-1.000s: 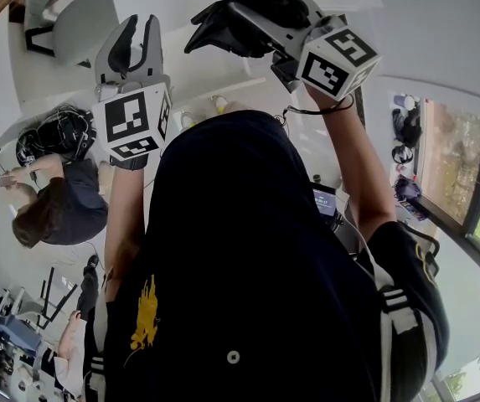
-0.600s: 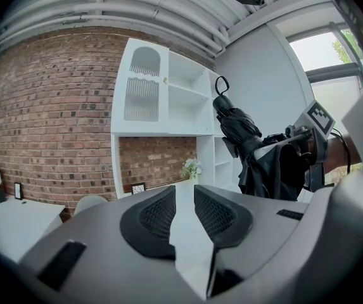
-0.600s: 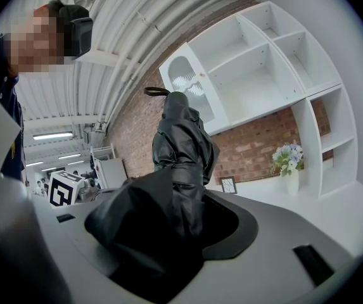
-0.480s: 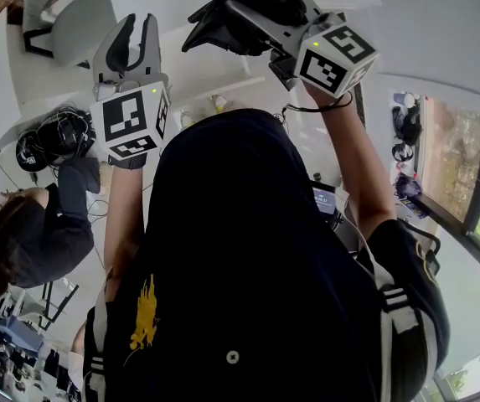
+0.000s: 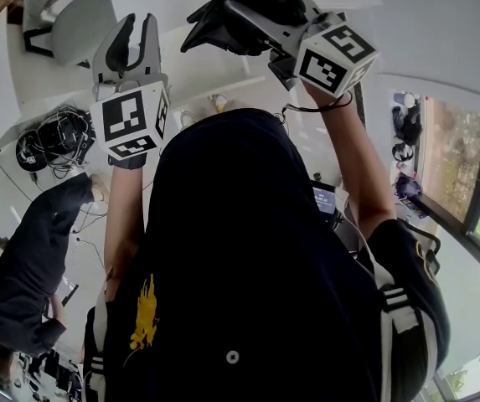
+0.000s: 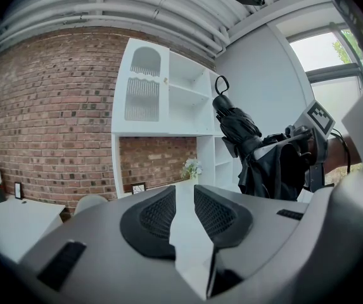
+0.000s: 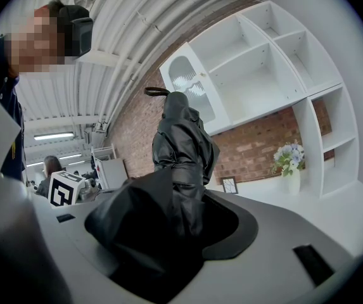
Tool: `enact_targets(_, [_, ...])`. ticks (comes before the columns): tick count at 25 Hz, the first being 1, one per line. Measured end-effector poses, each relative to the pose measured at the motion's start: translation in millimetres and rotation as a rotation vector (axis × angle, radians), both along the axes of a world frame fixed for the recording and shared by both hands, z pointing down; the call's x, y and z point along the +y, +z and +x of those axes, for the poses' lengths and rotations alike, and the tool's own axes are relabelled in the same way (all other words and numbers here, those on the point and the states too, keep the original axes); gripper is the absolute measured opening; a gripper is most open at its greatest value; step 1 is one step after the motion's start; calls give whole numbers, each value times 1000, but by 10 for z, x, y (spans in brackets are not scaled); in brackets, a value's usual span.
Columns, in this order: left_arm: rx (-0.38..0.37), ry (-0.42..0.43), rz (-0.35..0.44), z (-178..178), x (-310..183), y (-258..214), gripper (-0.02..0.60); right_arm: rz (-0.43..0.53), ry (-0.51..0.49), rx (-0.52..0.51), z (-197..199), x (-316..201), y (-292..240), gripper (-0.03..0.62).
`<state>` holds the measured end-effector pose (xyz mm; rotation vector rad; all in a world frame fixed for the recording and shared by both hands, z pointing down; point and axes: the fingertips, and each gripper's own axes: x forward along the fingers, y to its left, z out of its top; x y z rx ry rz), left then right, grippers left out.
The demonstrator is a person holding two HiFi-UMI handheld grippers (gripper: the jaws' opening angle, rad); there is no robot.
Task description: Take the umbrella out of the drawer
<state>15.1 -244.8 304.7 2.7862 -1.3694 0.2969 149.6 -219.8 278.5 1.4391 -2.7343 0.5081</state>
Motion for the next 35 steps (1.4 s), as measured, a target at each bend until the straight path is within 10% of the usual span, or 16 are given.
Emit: enact_targets(35, [-1, -18, -2, -39, -3, -28, 101, 5, -27, 11, -35, -10, -15, 261])
